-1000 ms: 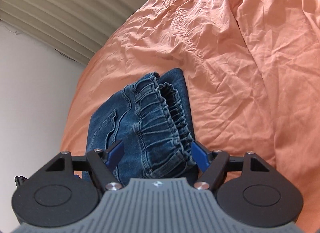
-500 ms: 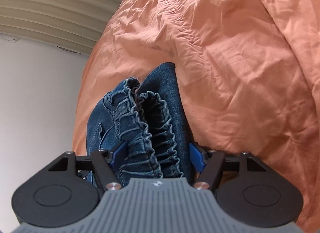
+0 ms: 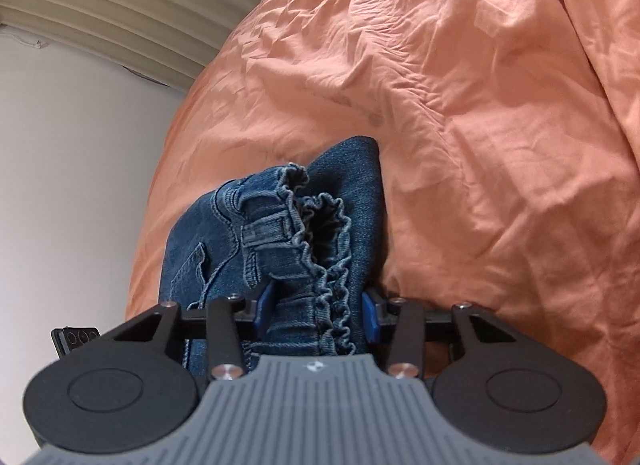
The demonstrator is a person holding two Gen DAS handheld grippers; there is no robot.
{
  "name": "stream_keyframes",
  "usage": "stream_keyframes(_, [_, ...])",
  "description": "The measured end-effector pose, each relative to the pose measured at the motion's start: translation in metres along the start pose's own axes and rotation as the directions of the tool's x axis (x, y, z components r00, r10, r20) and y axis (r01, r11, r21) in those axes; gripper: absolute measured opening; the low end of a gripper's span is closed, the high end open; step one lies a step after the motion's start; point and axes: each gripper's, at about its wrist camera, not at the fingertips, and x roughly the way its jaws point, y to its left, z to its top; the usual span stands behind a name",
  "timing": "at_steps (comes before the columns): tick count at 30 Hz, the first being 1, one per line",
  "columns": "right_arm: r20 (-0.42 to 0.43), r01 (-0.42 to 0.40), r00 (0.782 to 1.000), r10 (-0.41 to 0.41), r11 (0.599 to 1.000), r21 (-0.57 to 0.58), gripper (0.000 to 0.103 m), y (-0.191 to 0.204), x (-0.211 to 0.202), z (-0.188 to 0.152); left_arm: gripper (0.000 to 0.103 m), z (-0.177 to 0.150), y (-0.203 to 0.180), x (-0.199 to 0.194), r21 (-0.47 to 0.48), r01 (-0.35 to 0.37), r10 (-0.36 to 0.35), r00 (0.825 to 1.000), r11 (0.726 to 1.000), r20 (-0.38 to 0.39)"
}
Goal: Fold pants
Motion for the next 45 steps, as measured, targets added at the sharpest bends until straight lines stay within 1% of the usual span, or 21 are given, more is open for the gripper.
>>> stream_keyframes(1, [0.003, 0.005, 1.000, -0.005, 1.000, -0.008, 0.033, 0.003, -0.001, 0.000, 0.041, 0.000, -0.001, -0.001, 0.003, 0.000, 0.000, 1.000, 1.000, 0.001])
stream_keyframes(3, [0.013, 0.022, 1.000, -0.022, 0.999, -0.036, 0.028, 0.014, -0.005, 0.000, 0.025, 0.001, -0.003, -0.004, 0.007, -0.014, 0.013, 1.000, 1.000, 0.010])
stream_keyframes(4, [0.019, 0.030, 0.999, -0.029, 0.998, -0.048, 0.025, 0.020, -0.007, 0.000, 0.022, 0.001, -0.004, -0.006, -0.004, -0.018, 0.018, 1.000, 1.000, 0.013])
stream_keyframes(5, [0.025, 0.040, 0.999, -0.038, 0.997, -0.063, 0.023, 0.026, -0.010, 0.001, 0.014, 0.001, -0.005, -0.007, -0.019, -0.029, 0.029, 0.999, 0.999, 0.018])
stream_keyframes(7, [0.034, 0.057, 0.998, -0.054, 0.993, -0.099, 0.021, 0.041, -0.015, 0.001, 0.013, 0.000, -0.008, -0.011, -0.044, -0.055, 0.056, 0.998, 0.998, 0.025])
stream_keyframes(9, [0.046, 0.068, 0.997, -0.063, 0.990, -0.121, 0.019, 0.057, -0.023, -0.001, 0.012, -0.001, -0.015, -0.016, -0.047, -0.076, 0.078, 0.996, 0.996, 0.039])
stream_keyframes(11, [0.061, 0.074, 0.996, -0.066, 0.987, -0.141, 0.018, 0.076, -0.030, -0.003, 0.011, -0.002, -0.021, -0.025, -0.048, -0.080, 0.083, 0.995, 0.996, 0.058])
stream_keyframes(13, [0.076, 0.081, 0.995, -0.067, 0.979, -0.187, 0.018, 0.099, -0.040, -0.007, 0.011, -0.004, -0.026, -0.039, -0.052, -0.072, 0.076, 0.994, 0.996, 0.083])
stream_keyframes(18, [0.090, 0.061, 0.995, -0.038, 0.962, -0.268, 0.018, 0.162, -0.058, -0.023, 0.011, -0.002, -0.038, -0.096, -0.019, -0.079, 0.081, 0.985, 0.997, 0.152])
stream_keyframes(21, [0.092, 0.026, 0.996, 0.001, 0.957, -0.290, 0.018, 0.200, -0.055, -0.036, 0.011, 0.003, -0.034, -0.139, -0.008, -0.092, 0.092, 0.980, 0.996, 0.179])
stream_keyframes(25, [0.074, -0.049, 0.995, 0.074, 0.954, -0.297, 0.018, 0.249, -0.033, -0.056, 0.011, 0.015, -0.024, -0.201, 0.008, -0.149, 0.144, 0.968, 0.989, 0.206])
stream_keyframes(28, [0.061, -0.111, 0.989, 0.133, 0.953, -0.280, 0.018, 0.286, -0.005, -0.075, 0.011, 0.023, -0.013, -0.249, 0.018, -0.214, 0.203, 0.950, 0.977, 0.238])
stream_keyframes(32, [0.034, -0.181, 0.980, 0.197, 0.949, -0.258, 0.018, 0.327, 0.036, -0.104, 0.011, 0.034, 0.008, -0.300, 0.026, -0.310, 0.297, 0.928, 0.950, 0.227])
stream_keyframes(34, [0.021, -0.207, 0.976, 0.217, 0.952, -0.224, 0.018, 0.338, 0.058, -0.119, 0.011, 0.037, 0.022, -0.318, 0.011, -0.337, 0.327, 0.920, 0.942, 0.216])
stream_keyframes(37, [0.004, -0.223, 0.974, 0.228, 0.957, -0.186, 0.018, 0.342, 0.088, -0.138, 0.011, 0.035, 0.043, -0.325, 0.014, -0.376, 0.367, 0.911, 0.927, 0.187])
stream_keyframes(40, [-0.031, -0.216, 0.976, 0.214, 0.965, -0.147, 0.018, 0.333, 0.118, -0.150, 0.011, 0.028, 0.067, -0.313, 0.006, -0.400, 0.395, 0.907, 0.916, 0.149])
stream_keyframes(43, [-0.049, -0.177, 0.984, 0.172, 0.975, -0.131, 0.018, 0.319, 0.144, -0.159, 0.011, 0.018, 0.094, -0.290, -0.016, -0.388, 0.387, 0.915, 0.921, 0.113])
stream_keyframes(45, [-0.063, -0.145, 0.988, 0.139, 0.983, -0.112, 0.018, 0.302, 0.163, -0.157, 0.011, 0.010, 0.116, -0.272, -0.042, -0.379, 0.381, 0.921, 0.924, 0.076])
